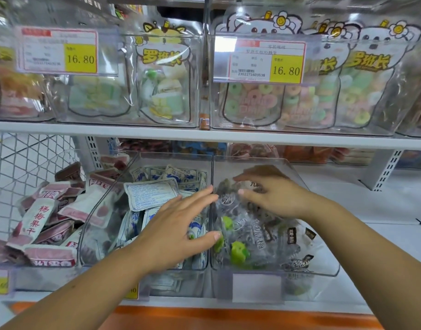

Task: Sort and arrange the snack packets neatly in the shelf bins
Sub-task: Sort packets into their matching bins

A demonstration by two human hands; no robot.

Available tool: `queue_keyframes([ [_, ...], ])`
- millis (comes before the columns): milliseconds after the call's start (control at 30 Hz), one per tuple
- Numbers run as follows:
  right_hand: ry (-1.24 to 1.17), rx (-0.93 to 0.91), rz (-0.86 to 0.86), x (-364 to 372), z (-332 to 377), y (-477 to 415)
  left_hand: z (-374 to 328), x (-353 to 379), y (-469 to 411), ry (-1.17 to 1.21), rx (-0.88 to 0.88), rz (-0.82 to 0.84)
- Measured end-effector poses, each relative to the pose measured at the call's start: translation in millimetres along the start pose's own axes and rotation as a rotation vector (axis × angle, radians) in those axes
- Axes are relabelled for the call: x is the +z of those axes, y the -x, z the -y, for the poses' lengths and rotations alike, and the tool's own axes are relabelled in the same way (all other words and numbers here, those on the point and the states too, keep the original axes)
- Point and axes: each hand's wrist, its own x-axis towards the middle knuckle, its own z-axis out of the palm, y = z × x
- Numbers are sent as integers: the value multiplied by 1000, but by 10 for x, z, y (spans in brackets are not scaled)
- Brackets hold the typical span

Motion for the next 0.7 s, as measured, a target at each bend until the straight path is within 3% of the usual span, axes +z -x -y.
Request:
queue_keyframes([
  [33, 142, 82, -28, 45, -28, -18, -2, 0, 5, 1, 2, -3],
  [100, 224, 239, 134, 166, -40, -20, -7, 2, 13, 2, 9, -10],
  [200, 225, 195, 360, 295, 71, 5, -7, 17, 12, 6, -8, 0],
  [400, 356, 51, 378, 337, 238, 145, 36, 54, -8, 9, -14, -1],
  [600, 307, -20, 381, 333, 266, 337, 25, 44, -15, -9, 8, -18],
  [700, 160, -13, 403, 138, 198, 379, 22, 36, 1, -8, 9, -19],
])
